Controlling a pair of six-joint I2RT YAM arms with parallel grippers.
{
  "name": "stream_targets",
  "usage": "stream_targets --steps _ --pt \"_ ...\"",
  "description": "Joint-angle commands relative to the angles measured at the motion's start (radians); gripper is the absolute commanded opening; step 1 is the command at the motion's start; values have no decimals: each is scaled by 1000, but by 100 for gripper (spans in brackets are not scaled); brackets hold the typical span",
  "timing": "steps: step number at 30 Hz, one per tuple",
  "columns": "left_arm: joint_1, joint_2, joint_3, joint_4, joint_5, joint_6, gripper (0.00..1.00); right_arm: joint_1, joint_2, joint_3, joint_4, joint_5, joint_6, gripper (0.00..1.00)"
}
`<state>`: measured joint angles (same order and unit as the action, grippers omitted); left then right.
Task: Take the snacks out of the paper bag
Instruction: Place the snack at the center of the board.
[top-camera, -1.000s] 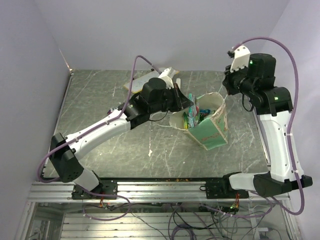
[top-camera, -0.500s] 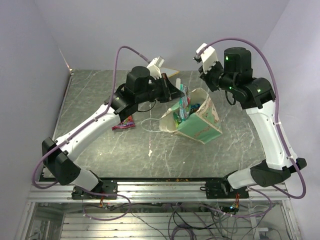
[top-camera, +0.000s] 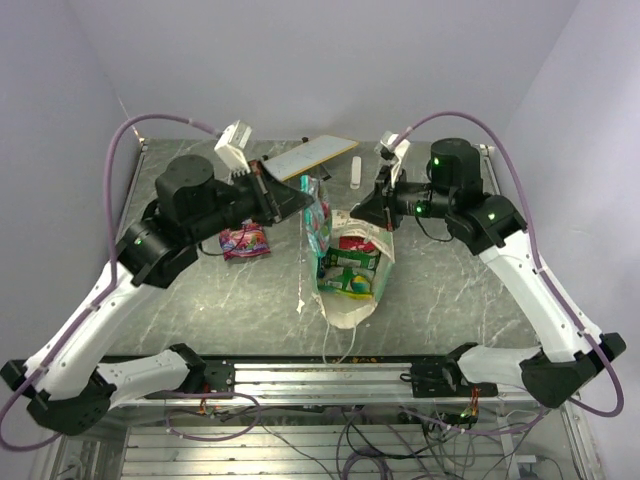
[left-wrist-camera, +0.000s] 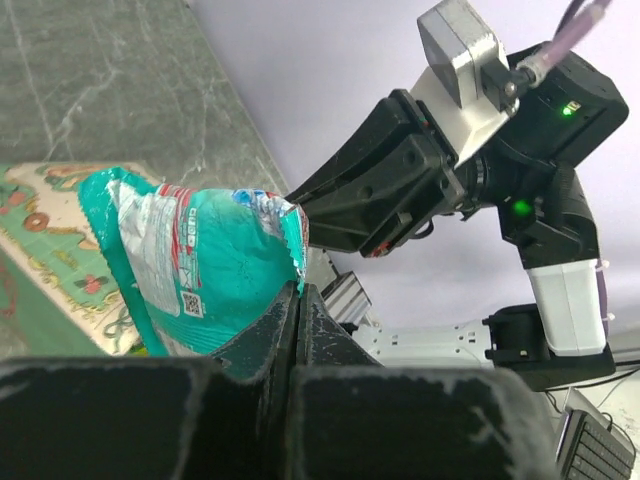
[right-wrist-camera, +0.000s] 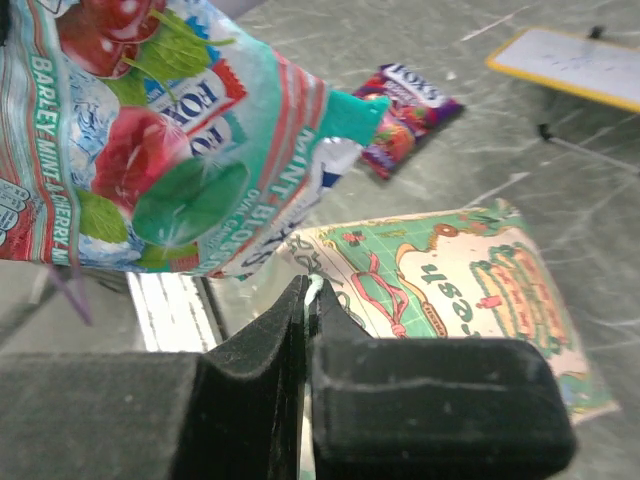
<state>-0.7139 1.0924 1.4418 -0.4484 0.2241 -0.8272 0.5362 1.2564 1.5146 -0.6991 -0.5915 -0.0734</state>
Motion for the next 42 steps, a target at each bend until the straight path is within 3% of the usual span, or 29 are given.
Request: stream_targets --steps 1,5,12,17,22,26,34,38,42 --pt "7 -99 -37 -120 -92 -42 7 4 -71 -115 250 -106 297 0" --pt "8 -130 -7 -238 -199 -36 7 4 -88 -159 284 -56 382 0" --pt "13 -49 171 -436 -480 14 7 4 -68 -129 183 17 353 0" --pt "112 29 200 -435 -492 124 7 2 -43 -78 124 83 327 0" --pt "356 155 134 -359 -238 221 7 2 -7 -16 100 123 349 0" --pt "508 215 4 -171 -6 198 7 2 17 14 67 103 343 0" --pt "686 325 -238 300 344 0 7 -1 31 34 49 116 303 0" --pt "698 427 -216 328 415 11 7 -4 54 35 70 93 293 0" --pt "795 486 -298 454 499 -32 7 -5 97 75 57 72 268 0"
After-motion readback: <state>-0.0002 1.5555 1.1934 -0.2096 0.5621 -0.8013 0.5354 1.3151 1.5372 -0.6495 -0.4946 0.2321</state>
